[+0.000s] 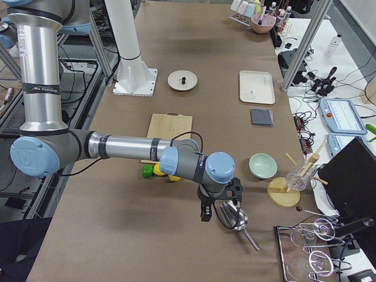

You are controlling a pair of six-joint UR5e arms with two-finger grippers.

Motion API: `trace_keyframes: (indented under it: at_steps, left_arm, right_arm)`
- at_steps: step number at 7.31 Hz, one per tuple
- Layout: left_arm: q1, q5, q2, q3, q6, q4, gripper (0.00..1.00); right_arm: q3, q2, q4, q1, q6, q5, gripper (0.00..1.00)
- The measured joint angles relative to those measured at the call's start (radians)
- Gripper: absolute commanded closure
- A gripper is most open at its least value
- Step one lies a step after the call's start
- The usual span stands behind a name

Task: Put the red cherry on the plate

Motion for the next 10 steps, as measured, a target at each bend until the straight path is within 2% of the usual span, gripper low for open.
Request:
trace_keyframes:
  at_steps: [10]
  left_arm:
    - [0.003,0.0,-0.01,0.001,0.0,-0.003,0.02]
  right_arm:
    - [0.033,0.006,0.005,0.0,-0.004,0.003,0.0]
